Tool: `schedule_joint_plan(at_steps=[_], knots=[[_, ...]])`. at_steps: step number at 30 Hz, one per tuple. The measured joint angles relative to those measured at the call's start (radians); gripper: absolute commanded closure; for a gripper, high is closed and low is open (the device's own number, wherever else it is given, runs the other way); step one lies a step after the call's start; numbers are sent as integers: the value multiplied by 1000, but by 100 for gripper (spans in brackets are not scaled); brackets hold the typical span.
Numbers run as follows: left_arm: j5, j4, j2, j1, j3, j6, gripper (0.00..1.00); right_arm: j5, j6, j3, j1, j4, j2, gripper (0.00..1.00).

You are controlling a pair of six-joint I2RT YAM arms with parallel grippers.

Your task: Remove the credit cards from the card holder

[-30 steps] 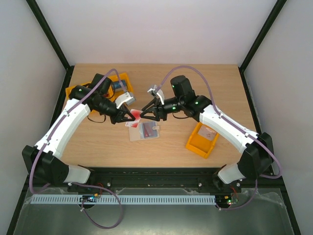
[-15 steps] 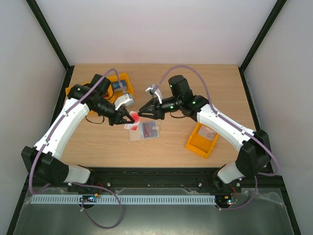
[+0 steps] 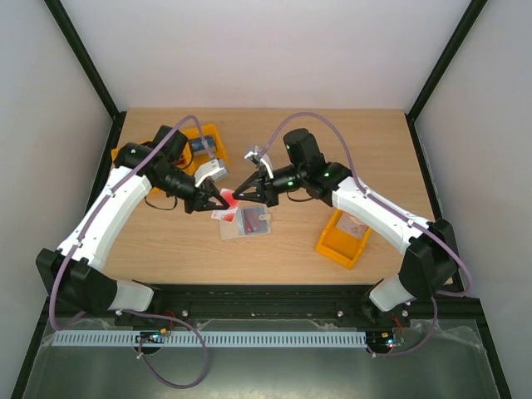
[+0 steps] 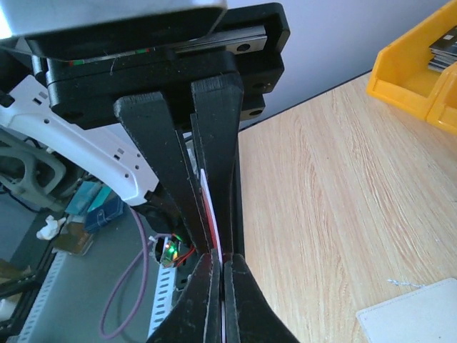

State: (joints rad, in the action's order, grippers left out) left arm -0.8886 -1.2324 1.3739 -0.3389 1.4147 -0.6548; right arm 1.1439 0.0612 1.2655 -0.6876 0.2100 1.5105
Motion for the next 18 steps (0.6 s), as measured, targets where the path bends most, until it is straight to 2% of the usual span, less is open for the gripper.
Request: schedule_joint_plan(at_steps=[1,2,4,5,7,8,13,18], knots=[[0,0,0,0,0,3,97,5,3,0,0,0,0,98],[0,2,0,0,0,7,88,10,5,0,1,-1,0,98],[3,16,0,0,0,24,46,11,23,-4,8,-17,-1,98],[13,34,0,0,0,43,28,10,46,-16,16,-44,-5,98],[44,79,0,2,-5,98,6,-1,108,-48,48,-105,-17,98],[70,111,-2,6,-13,134,2,-14,145,-71,76,-142,-24,98],[170,247,-17,77,-102,280,1,-251,381,-146,253,-260,-8,98],[220,434,-67,156,-307,452,1,-528,742,-303,416,-500,112,98]])
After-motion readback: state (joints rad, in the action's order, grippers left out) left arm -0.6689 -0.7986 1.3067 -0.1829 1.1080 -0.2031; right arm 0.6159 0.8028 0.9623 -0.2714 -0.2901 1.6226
